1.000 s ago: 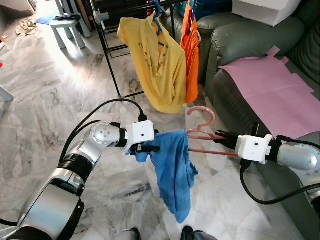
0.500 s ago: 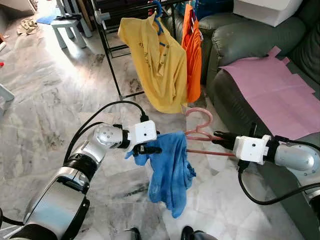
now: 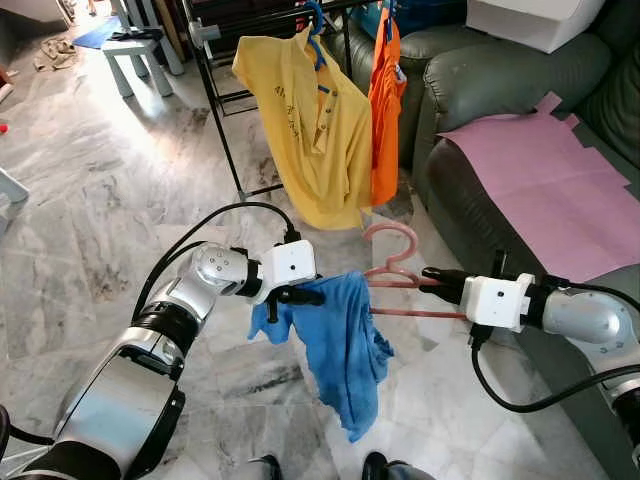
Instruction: Hang hanger
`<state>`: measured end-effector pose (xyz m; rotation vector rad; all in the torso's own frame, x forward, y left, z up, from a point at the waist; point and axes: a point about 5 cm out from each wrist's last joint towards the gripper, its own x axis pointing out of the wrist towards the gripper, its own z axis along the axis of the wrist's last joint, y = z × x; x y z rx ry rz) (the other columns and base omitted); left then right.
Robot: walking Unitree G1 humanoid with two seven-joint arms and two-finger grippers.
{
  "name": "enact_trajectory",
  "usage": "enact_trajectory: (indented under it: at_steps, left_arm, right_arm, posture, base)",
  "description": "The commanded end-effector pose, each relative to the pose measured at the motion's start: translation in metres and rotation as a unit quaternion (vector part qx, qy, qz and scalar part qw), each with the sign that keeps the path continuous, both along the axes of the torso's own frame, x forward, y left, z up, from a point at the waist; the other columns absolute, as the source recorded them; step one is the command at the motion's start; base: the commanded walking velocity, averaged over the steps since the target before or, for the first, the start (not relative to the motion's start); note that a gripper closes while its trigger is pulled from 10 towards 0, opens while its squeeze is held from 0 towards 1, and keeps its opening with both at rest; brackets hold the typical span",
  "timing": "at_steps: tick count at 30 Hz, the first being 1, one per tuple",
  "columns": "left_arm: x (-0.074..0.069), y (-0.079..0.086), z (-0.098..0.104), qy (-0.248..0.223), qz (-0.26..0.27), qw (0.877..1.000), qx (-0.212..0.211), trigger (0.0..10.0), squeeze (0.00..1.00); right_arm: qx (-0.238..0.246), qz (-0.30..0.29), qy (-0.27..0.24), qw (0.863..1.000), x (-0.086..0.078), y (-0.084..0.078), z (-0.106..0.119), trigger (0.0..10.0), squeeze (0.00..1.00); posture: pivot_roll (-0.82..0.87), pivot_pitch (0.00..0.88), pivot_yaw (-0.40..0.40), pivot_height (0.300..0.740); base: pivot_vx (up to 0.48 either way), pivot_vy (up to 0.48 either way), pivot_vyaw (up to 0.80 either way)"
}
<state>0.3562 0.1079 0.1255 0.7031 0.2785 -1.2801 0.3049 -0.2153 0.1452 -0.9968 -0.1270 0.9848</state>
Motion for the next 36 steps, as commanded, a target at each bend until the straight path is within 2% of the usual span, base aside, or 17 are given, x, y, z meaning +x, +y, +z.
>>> enact_trajectory:
  at_steps: [1,3,8,17,20,24,27,28,30,33,34,36]
  left_arm:
    - [-0.001,-0.001,0.0,0.012,-0.009,1.0,0.004,0.0,0.0]
    - [-0.002,-0.001,-0.003,0.02,-0.013,1.0,0.013,0.0,0.0]
    - [-0.004,-0.001,-0.005,0.034,-0.016,0.999,0.004,0.0,0.0]
    - [-0.004,-0.004,-0.006,0.029,-0.012,1.0,-0.004,0.0,0.0]
    - [-0.002,-0.001,-0.005,0.011,0.011,1.0,-0.014,0.0,0.0]
    - [0.002,0.009,-0.005,-0.022,0.073,0.996,-0.055,0.0,0.0]
    - [0.002,0.017,-0.008,-0.023,0.118,0.989,-0.085,0.0,0.0]
    - [0.002,0.017,-0.008,-0.023,0.118,0.989,-0.085,0.0,0.0]
    - [-0.001,0.026,-0.017,-0.029,0.155,0.982,-0.102,0.0,0.0]
    - [-0.002,0.027,-0.02,-0.044,0.179,0.976,-0.116,0.0,0.0]
    - [-0.002,0.025,-0.02,-0.059,0.197,0.97,-0.13,0.0,0.0]
    - [-0.002,0.023,-0.019,-0.068,0.206,0.966,-0.139,0.0,0.0]
  right_arm:
    - [0.015,0.011,-0.028,0.999,0.003,0.007,0.009,10.0,0.0]
    - [0.016,0.011,-0.03,0.999,0.004,0.008,0.01,10.0,0.0]
    - [0.021,0.012,-0.042,0.999,0.005,0.01,0.012,10.0,0.0]
    - [0.018,0.009,-0.049,0.999,0.007,0.011,0.012,10.0,0.0]
    - [0.027,-0.004,-0.051,0.998,0.009,0.011,0.013,10.0,0.0]
    - [0.036,-0.022,-0.046,0.998,0.012,0.015,0.009,10.0,0.0]
    - [0.04,-0.021,-0.04,0.998,0.014,0.018,0.009,10.0,0.0]
    - [0.04,-0.021,-0.04,0.998,0.014,0.018,0.009,10.0,0.0]
    - [0.053,-0.026,-0.027,0.998,0.02,0.023,0.011,10.0,0.0]
    - [0.065,-0.036,-0.018,0.997,0.024,0.026,0.012,10.0,0.0]
    - [0.064,-0.046,-0.015,0.997,0.026,0.027,0.011,10.0,0.0]
    - [0.058,-0.047,-0.02,0.997,0.027,0.029,0.01,10.0,0.0]
  posture:
    - [-0.11,0.17,0.069,0.74]
    - [-0.11,0.17,0.069,0.74]
    - [-0.11,0.172,0.066,0.74]
    - [-0.11,0.171,0.062,0.74]
    - [-0.11,0.166,0.058,0.74]
    - [-0.1,0.151,0.035,0.74]
    - [-0.09,0.141,-0.001,0.74]
    - [-0.09,0.141,-0.001,0.74]
    - [-0.09,0.134,-0.046,0.74]
    - [-0.09,0.128,-0.078,0.74]
    - [-0.08,0.119,-0.104,0.74]
    - [-0.08,0.117,-0.105,0.74]
  base:
    - [0.0,0.0,0.0]
    - [0.0,0.0,0.0]
    - [0.0,0.0,0.0]
    - [0.0,0.0,0.0]
    - [0.0,0.0,0.0]
    - [0.0,0.0,0.0]
    - [0.0,0.0,0.0]
    - [0.0,0.0,0.0]
    - [0.0,0.0,0.0]
    - [0.0,0.0,0.0]
    - [0.0,0.0,0.0]
    - [0.0,0.0,0.0]
